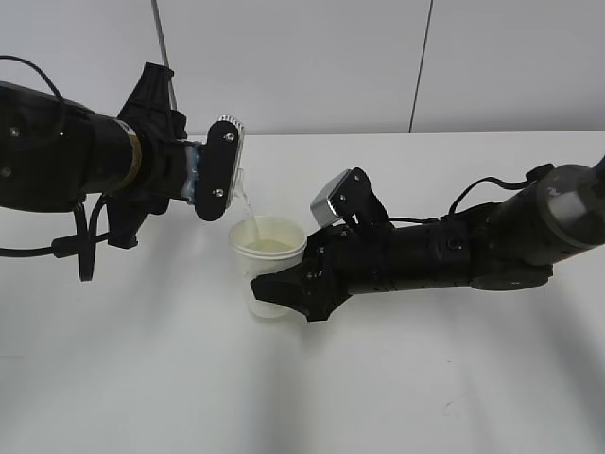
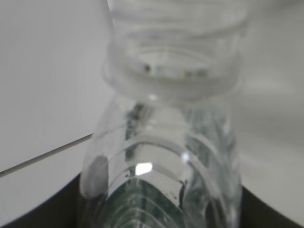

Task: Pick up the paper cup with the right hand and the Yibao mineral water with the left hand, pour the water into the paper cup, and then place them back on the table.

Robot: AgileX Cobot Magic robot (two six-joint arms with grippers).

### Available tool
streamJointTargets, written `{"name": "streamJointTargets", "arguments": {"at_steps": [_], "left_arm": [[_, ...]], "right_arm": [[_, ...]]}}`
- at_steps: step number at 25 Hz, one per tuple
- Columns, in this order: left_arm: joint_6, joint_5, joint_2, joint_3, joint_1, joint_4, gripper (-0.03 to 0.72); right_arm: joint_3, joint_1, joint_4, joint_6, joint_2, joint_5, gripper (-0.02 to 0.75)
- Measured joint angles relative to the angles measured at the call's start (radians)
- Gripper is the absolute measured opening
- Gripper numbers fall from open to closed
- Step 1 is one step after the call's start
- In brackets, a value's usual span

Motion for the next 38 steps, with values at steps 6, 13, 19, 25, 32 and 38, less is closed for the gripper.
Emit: {"name": "streamJointTargets", "arguments": {"at_steps": [6, 13, 19, 25, 32, 38], "left_arm": [[0.0, 0.0, 0.0, 0.0, 0.0, -0.002, 0.372], [-0.033, 0.0, 0.0, 0.0, 0.0, -0.007, 0.372], [-0.082, -0.025, 0.0, 0.0, 0.0, -0.045, 0.372], [-0.108, -0.057, 0.0, 0.0, 0.0, -0.155, 0.372], [-0.236, -0.061, -0.001, -0.003, 0.0, -0.211, 0.37], [-0.316, -0.084, -0.001, -0.003, 0.0, -0.22, 0.37]], "right_arm": [[0.0, 0.0, 0.0, 0.0, 0.0, 0.001, 0.507], [0.0, 0.0, 0.0, 0.0, 0.0, 0.002, 0.507], [0.0, 0.0, 0.014, -0.006, 0.0, 0.002, 0.505], [0.0, 0.0, 0.057, -0.018, 0.0, 0.002, 0.505], [0.0, -0.002, 0.088, -0.02, 0.0, 0.005, 0.505], [0.0, -0.01, 0.098, -0.021, 0.0, 0.005, 0.505]]}}
